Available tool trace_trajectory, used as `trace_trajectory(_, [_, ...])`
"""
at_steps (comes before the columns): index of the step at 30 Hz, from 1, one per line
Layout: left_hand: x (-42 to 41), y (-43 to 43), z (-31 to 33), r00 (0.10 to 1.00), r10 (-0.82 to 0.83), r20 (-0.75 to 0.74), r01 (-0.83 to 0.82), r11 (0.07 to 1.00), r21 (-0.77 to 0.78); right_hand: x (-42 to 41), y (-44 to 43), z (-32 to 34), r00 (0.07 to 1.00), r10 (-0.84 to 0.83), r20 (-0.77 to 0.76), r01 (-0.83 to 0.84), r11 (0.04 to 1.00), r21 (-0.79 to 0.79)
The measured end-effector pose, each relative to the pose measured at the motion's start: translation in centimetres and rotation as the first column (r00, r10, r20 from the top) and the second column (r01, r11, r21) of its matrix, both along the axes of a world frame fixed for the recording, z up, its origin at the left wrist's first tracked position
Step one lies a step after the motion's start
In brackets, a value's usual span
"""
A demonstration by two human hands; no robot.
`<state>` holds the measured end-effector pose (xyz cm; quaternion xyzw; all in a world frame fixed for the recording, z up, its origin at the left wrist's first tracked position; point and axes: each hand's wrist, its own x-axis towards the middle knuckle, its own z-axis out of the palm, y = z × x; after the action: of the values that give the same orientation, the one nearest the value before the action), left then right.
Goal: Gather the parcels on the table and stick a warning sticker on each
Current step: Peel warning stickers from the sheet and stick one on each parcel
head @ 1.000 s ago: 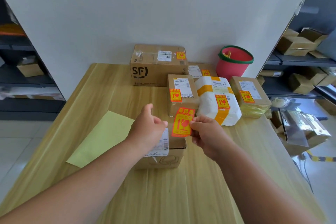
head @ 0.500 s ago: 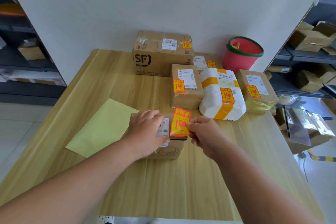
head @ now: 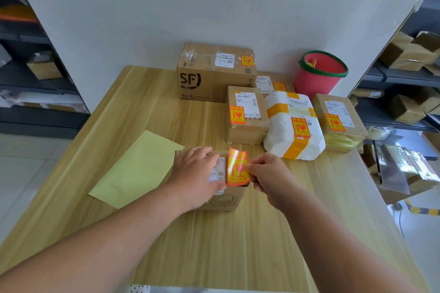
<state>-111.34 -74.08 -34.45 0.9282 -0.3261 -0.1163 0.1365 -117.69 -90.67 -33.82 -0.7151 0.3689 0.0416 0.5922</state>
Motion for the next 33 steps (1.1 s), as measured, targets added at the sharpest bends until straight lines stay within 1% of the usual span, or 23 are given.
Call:
trace_trajectory(6, [0.0, 0.0, 0.0, 1.0, -0.002, 0.002, 0.002, 1.0, 0.003, 0.4, 0.0, -0.4, 1.0, -0.018, -0.01, 0.018, 0.998, -0.059])
trace_trajectory(12, [0.0, 0.0, 0.1, 1.0, 0.002, 0.0, -0.002, 1.0, 0.008, 0.4, 0.3, -0.7, 1.0, -0.017, 0.003, 0.017, 0.985, -0.174])
trace_trajectory(16, [-0.1, 0.0, 0.1, 1.0, 0.006, -0.002, -0.006, 1.0, 0.003, 0.3, 0.6, -0.4, 1.0, 0.026, 0.004, -0.023, 0.951, -0.307])
trace_trajectory(19, [-0.2, 0.0, 0.2, 1.0, 0.008, 0.0, -0.008, 1.0, -0.004, -0.1, 0.7, -0.4, 0.997, 0.073, 0.018, -0.059, 0.907, -0.416])
trace_trajectory(22, [-0.2, 0.0, 0.3, 1.0, 0.009, -0.007, -0.009, 1.0, -0.003, -0.7, 0.6, -0.6, 0.987, 0.128, 0.093, -0.063, 0.859, -0.508])
trace_trajectory(24, [-0.4, 0.1, 0.7, 1.0, 0.008, -0.02, -0.009, 1.0, -0.011, -1.1, 0.5, -0.8, 0.961, 0.19, 0.198, -0.07, 0.868, -0.492])
trace_trajectory(26, [-0.7, 0.1, 1.2, 0.998, 0.039, -0.045, -0.043, 0.996, -0.082, -1.2, 0.3, -1.1, 0.931, 0.284, 0.23, -0.137, 0.854, -0.503])
trace_trajectory(27, [-1.0, 0.1, 1.4, 0.997, 0.056, -0.054, -0.063, 0.988, -0.141, -1.2, 0.2, -1.2, 0.921, 0.327, 0.211, -0.178, 0.837, -0.518])
trace_trajectory(28, [-1.2, 0.1, 1.7, 0.998, 0.059, -0.032, -0.064, 0.977, -0.204, -1.1, 0.0, -1.4, 0.916, 0.357, 0.184, -0.217, 0.824, -0.523])
trace_trajectory(30, [-1.5, -0.2, 1.9, 0.998, 0.036, 0.053, -0.02, 0.96, -0.28, -0.8, -0.2, -1.6, 0.911, 0.392, 0.124, -0.289, 0.825, -0.487])
trace_trajectory(31, [-1.6, -0.4, 1.9, 0.997, 0.026, 0.069, -0.004, 0.955, -0.297, -0.8, -0.3, -1.8, 0.909, 0.404, 0.103, -0.319, 0.833, -0.452])
trace_trajectory(33, [-1.5, -1.0, 1.9, 0.999, 0.017, 0.04, -0.005, 0.959, -0.285, -0.8, -0.4, -2.0, 0.905, 0.416, 0.086, -0.356, 0.853, -0.381])
